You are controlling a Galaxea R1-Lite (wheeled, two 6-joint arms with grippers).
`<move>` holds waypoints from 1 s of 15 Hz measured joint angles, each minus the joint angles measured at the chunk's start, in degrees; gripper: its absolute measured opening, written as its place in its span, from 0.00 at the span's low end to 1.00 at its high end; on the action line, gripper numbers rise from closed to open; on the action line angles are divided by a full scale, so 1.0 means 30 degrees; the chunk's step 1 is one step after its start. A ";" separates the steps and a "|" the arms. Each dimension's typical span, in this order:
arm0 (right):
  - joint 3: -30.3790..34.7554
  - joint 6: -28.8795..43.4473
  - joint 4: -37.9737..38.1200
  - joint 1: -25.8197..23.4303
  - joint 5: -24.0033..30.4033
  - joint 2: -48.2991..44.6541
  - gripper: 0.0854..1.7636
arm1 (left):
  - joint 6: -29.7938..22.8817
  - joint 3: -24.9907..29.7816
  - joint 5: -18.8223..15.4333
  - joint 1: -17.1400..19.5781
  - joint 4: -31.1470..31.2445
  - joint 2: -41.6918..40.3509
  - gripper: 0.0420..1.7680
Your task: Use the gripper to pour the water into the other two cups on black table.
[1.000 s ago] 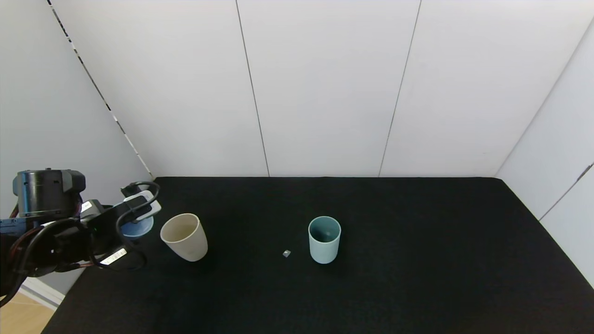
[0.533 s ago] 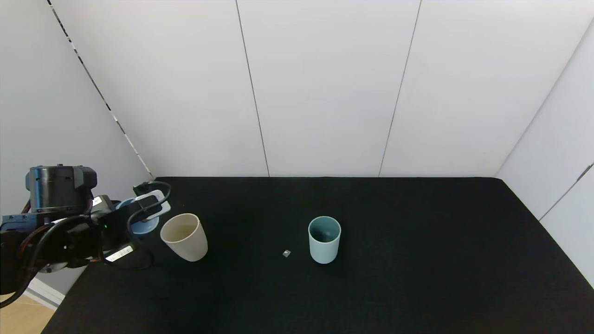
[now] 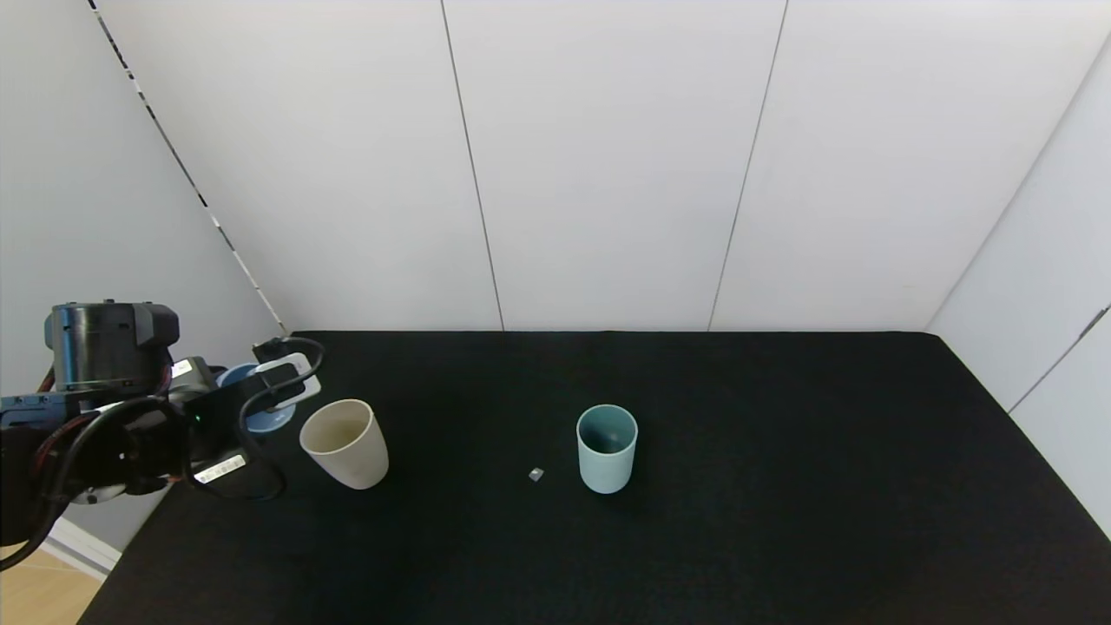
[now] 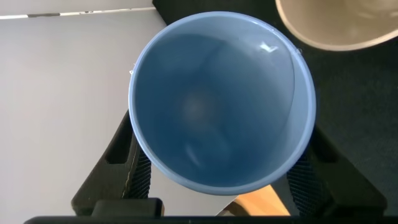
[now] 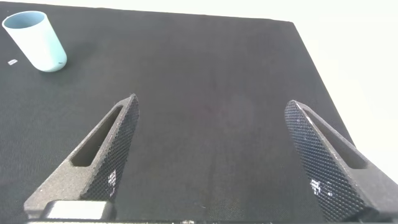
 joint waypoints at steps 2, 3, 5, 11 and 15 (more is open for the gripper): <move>0.0000 -0.0008 0.0000 0.0000 0.0000 0.0000 0.97 | 0.0134 -0.0012 0.0370 -0.0138 0.0000 0.0008 0.68; 0.0000 0.0000 0.0000 -0.0008 0.0000 0.0000 0.97 | 0.0276 -0.0028 0.0479 -0.0195 0.0000 0.0000 0.68; 0.0000 0.0000 0.0000 -0.0008 0.0008 0.0000 0.97 | 0.0662 -0.0081 0.0553 -0.0289 0.0000 0.0008 0.68; 0.0000 0.0008 0.0000 0.0000 0.0000 0.0000 0.97 | 0.1837 -0.0402 0.0926 -0.0341 0.0000 -0.0020 0.68; 0.0000 -0.0008 0.0000 0.0000 0.0008 0.0000 0.97 | 0.1853 -0.0488 0.0939 -0.0349 0.0000 -0.0085 0.68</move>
